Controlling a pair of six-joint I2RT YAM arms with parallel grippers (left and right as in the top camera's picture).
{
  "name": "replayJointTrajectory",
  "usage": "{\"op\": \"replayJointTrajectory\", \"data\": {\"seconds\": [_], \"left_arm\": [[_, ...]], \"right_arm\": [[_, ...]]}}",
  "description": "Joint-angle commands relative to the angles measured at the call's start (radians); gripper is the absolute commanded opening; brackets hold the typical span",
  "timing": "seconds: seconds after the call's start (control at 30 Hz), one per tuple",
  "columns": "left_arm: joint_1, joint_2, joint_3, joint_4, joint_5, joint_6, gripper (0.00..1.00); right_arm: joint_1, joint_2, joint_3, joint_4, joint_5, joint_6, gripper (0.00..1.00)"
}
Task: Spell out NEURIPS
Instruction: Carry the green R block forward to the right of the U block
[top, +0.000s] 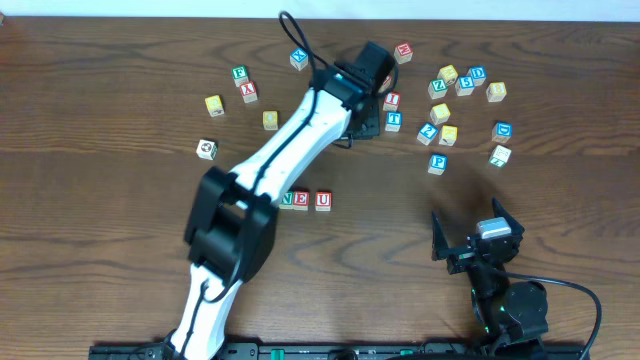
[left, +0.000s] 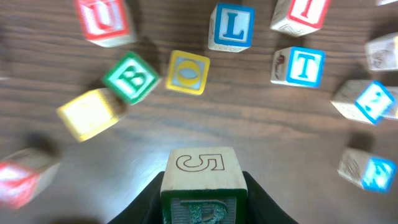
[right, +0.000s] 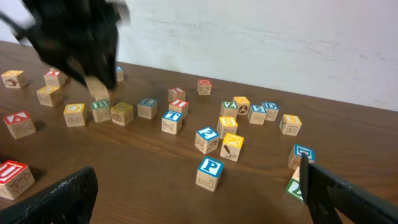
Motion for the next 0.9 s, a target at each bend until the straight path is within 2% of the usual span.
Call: {"op": "replayJointTrajectory", "data": {"seconds": [0.0, 0.33, 0.63, 0.87], "left_arm": [[-0.006, -0.101, 0.021, -0.076, -0.108, 0.035, 0.3], [-0.078, -0.177, 0.014, -0.315, -0.132, 0.034, 0.21], [-0.182, -0.177, -0.1, -0.295, -0.169, -0.071, 0.19], [-0.251, -0.177, -0.208, -0.218, -0.169, -0.079, 0.15]], "right_arm": [[-0.005, -0.005, -0.002, -0.004, -0.005, 0.002, 0.99], [-0.005, -0.005, -0.002, -0.004, -0.005, 0.002, 0.99], [-0.005, -0.005, -0.002, -0.004, -0.005, 0.002, 0.99], [-0.005, -0.005, -0.002, -0.004, -0.005, 0.002, 0.99]]}}
